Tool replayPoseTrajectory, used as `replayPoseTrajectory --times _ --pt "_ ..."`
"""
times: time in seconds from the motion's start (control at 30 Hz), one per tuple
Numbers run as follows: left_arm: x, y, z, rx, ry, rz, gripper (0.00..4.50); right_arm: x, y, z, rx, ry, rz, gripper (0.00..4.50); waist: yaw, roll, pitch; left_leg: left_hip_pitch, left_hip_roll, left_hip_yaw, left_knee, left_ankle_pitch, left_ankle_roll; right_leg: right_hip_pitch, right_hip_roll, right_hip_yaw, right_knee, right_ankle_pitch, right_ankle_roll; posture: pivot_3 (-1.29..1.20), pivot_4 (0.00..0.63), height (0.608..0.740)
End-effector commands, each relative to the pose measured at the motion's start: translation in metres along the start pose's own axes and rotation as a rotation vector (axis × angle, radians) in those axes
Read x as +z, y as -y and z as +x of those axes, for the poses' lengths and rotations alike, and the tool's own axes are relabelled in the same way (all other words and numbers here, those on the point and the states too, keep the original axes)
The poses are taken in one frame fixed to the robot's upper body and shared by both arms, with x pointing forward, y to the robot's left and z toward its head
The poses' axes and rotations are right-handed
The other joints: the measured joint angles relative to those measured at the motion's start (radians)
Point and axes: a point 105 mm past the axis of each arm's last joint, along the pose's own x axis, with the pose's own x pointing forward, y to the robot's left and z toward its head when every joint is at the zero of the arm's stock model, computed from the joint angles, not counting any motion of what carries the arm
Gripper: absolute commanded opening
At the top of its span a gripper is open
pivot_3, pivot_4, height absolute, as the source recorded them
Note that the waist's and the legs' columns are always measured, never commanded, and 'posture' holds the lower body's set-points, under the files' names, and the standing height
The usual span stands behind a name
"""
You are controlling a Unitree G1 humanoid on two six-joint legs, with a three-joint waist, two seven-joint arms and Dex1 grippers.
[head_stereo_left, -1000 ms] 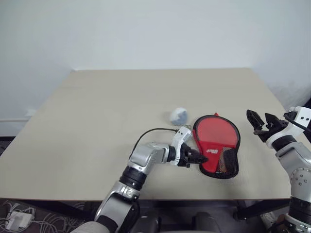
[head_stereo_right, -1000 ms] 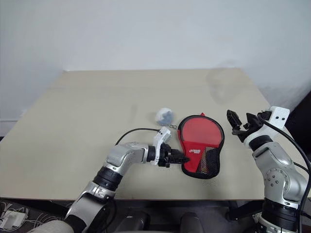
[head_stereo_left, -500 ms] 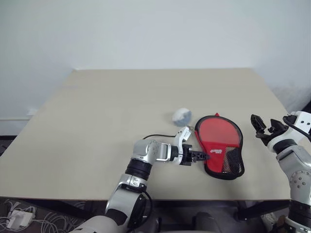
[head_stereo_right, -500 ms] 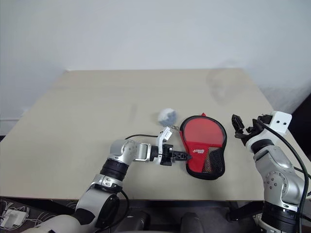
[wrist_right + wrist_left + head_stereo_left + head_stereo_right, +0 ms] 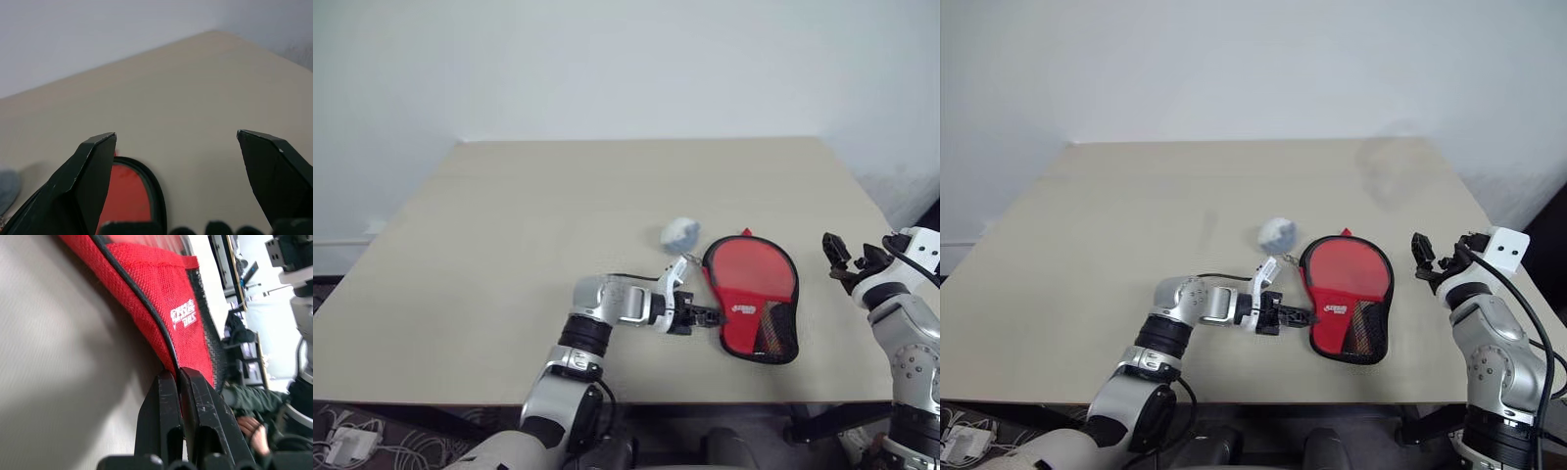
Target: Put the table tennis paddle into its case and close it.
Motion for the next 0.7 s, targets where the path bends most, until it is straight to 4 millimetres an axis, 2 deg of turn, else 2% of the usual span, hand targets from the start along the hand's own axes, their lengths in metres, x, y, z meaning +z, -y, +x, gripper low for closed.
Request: replayPoseTrajectory --times 0.03,0.17,0.23,0.33,0.47,0.7 --pt "0.001 0.027 -0.028 -0.092 -0.045 0.097 0.03 0.015 -0.005 -0.001 0.018 0.061 -0.017 4.3 -0.011 0.0 0.0 0.0 0.0 0.0 0.0 0.0 0.0 0.0 0.0 0.0 0.0 0.0 0.0 0.0 0.0 0.74" --pt "-0.013 0.029 -0.052 -0.098 -0.102 0.11 0.03 0.013 -0.007 -0.001 0.023 0.054 -0.02 4.3 -0.019 0.002 -0.001 0.001 0.0 0.001 0.0 0.0 0.0 0.0 0.0 0.001 0.001 0.0 0.0 0.0 0.0 0.74" --pt "-0.029 0.032 -0.06 -0.119 -0.163 0.103 0.03 0.012 -0.008 0.0 0.031 0.048 -0.024 4.3 -0.02 0.002 -0.001 0.001 0.0 0.0 0.0 0.0 0.0 0.001 0.0 0.001 0.001 0.0 0.0 0.0 0.0 0.74" --pt "-0.048 0.031 -0.054 -0.113 -0.219 0.094 0.03 0.014 -0.009 0.001 0.042 0.045 -0.035 4.3 -0.019 0.002 0.0 0.001 0.0 0.0 0.0 0.0 0.0 0.0 0.0 0.001 0.001 0.0 0.0 0.0 0.0 0.74" --pt "-0.066 0.035 -0.041 -0.2 -0.274 0.006 0.03 0.017 -0.009 0.001 0.053 0.036 -0.058 4.3 -0.013 0.002 0.0 0.001 0.0 0.0 0.0 0.0 0.0 0.001 0.0 0.001 0.001 0.0 0.0 0.0 0.0 0.74" --pt "-0.072 0.047 -0.053 -0.199 -0.3 0.027 0.03 0.019 -0.007 -0.001 0.062 0.017 -0.078 4.3 -0.018 0.003 -0.001 0.001 0.001 0.0 0.0 0.0 0.0 -0.001 0.0 0.002 0.001 0.0 0.0 0.0 0.0 0.74"
